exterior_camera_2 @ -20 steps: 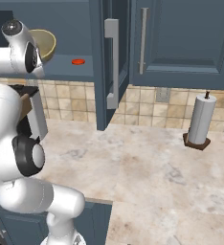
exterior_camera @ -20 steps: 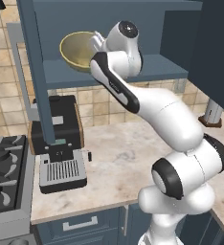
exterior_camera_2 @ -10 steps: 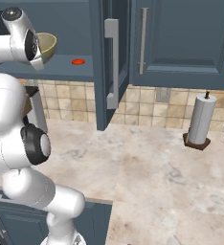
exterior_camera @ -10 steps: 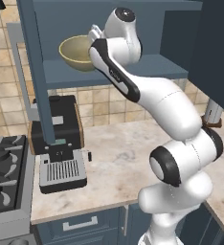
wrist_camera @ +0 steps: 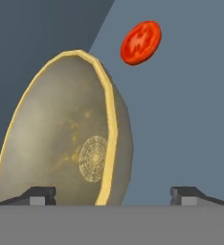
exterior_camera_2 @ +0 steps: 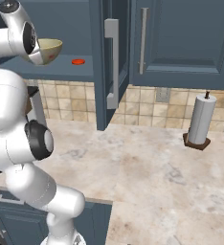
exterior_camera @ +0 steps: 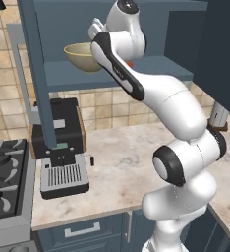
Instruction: Pick the mug and place it in the sink. Pick the bowl and place it in the open cabinet and then close the cabinet.
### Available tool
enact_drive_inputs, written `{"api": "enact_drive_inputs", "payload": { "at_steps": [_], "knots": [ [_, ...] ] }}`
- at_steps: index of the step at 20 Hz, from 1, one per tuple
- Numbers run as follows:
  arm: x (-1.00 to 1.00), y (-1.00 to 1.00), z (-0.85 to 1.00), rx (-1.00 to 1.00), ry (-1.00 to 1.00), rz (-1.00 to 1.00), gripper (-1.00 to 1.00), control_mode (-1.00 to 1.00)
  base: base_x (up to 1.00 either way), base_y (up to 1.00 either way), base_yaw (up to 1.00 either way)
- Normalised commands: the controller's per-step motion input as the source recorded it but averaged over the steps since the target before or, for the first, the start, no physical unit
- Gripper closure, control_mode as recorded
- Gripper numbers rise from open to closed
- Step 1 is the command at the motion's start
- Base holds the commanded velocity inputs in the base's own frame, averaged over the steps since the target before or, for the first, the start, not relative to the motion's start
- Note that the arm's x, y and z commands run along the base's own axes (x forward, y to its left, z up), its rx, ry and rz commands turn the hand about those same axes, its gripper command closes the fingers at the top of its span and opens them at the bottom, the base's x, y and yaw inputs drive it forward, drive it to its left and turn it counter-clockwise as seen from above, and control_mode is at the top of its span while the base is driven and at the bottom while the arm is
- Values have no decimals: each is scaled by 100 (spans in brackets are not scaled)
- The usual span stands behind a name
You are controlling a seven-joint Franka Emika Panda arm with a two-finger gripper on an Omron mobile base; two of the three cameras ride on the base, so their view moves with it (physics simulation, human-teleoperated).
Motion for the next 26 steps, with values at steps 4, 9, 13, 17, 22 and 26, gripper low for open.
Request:
{"api": "enact_drive_inputs", "payload": {
  "at_steps": [4, 9, 13, 17, 22, 26],
  "knots": [
    [-22, 0, 19, 0, -6, 0, -100, -100, 0, 0, 0],
    [-69, 0, -13, 0, -2, 0, -100, -100, 0, 0, 0],
    [-57, -1, -39, 0, 0, 0, -100, -100, 0, 0, 0],
    [-15, -28, -51, 0, 7, 0, -100, -100, 0, 0, 0],
    [-33, -29, -16, 0, -2, 0, -100, -100, 0, 0, 0],
    [-50, -18, -5, 0, -7, 0, -100, -100, 0, 0, 0]
  ]
}}
